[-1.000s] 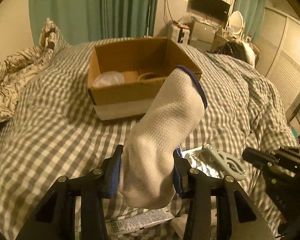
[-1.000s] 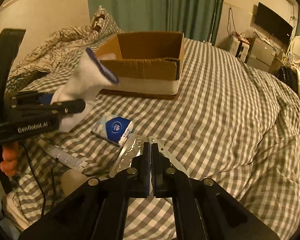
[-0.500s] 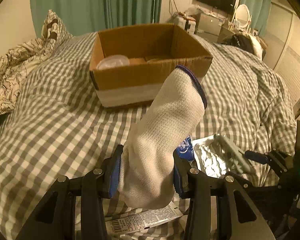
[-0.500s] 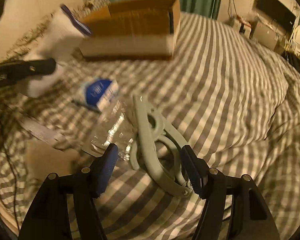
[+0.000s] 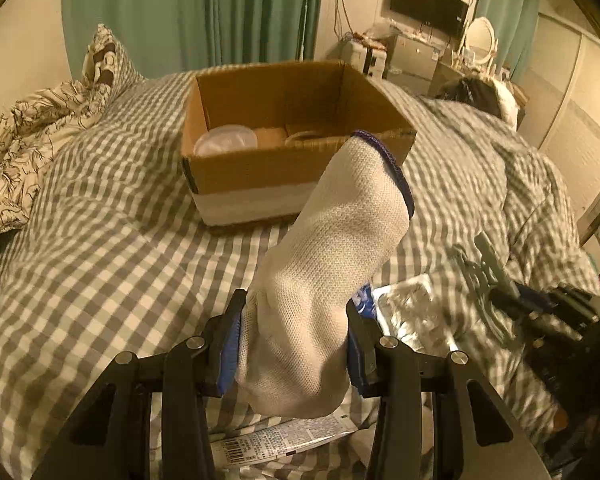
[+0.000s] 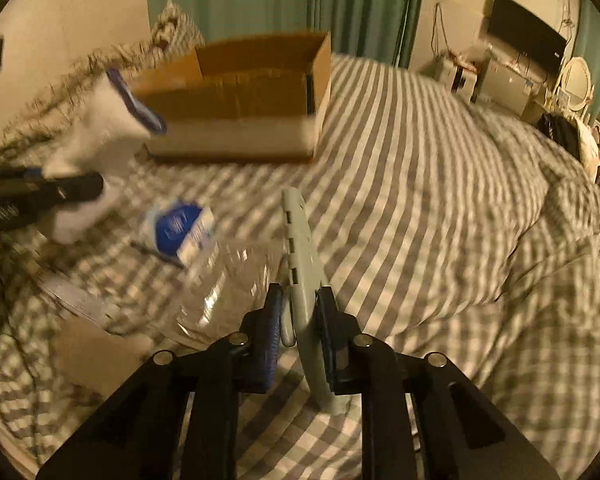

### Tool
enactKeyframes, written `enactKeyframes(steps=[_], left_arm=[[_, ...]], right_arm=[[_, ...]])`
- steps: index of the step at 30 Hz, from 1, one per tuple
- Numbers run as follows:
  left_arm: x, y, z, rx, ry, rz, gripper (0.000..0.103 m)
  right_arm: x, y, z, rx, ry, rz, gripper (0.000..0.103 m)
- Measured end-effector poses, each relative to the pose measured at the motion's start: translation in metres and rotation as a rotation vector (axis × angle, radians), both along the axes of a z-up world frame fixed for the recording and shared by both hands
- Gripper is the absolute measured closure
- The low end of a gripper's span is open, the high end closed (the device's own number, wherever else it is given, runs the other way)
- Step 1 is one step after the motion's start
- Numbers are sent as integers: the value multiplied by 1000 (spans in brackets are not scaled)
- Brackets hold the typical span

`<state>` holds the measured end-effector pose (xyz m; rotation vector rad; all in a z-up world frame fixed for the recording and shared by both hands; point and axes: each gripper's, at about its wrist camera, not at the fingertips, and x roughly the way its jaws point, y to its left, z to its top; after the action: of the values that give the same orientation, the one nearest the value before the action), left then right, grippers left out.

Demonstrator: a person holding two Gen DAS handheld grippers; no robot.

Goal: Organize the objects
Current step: 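Carry the sock and clip over the box and drop both inside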

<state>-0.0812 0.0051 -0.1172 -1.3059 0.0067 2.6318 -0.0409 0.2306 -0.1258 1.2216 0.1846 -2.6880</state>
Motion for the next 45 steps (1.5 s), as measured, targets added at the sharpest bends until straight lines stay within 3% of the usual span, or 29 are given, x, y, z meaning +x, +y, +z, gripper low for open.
enactKeyframes(steps=[8, 12, 16, 20, 26, 32, 36, 38, 40, 45], left_arm=[[-20, -15, 74, 65, 153, 35, 59], [-51, -18, 109, 59, 219, 44, 59], [-89, -17, 119, 56, 224, 20, 59], [-132, -19, 109, 48, 205, 30, 59], [-184, -19, 59, 28, 127, 25, 59], [-205, -16, 28, 4, 76, -7, 58], [-207, -18, 29, 21, 80, 1, 45], [-203, -19, 31, 15, 86, 5, 32], [-197, -21, 36, 27, 87, 19, 14], [-171, -25, 62, 46, 100, 58, 11]], right_arm=[[-20, -17, 93, 30, 200, 73, 90], [-56, -33, 138, -27, 275, 108, 90], [-100, -54, 166, -97, 306, 152, 90], [-149, -75, 165, -121, 283, 169, 90], [-212, -84, 120, -140, 222, 136, 90], [-249, -79, 71, -121, 162, 114, 90], [-257, -70, 68, -176, 149, 71, 90], [-252, -65, 72, -187, 162, 58, 79], [-239, -60, 83, -184, 188, 46, 54], [-198, -47, 123, -163, 237, 26, 44]])
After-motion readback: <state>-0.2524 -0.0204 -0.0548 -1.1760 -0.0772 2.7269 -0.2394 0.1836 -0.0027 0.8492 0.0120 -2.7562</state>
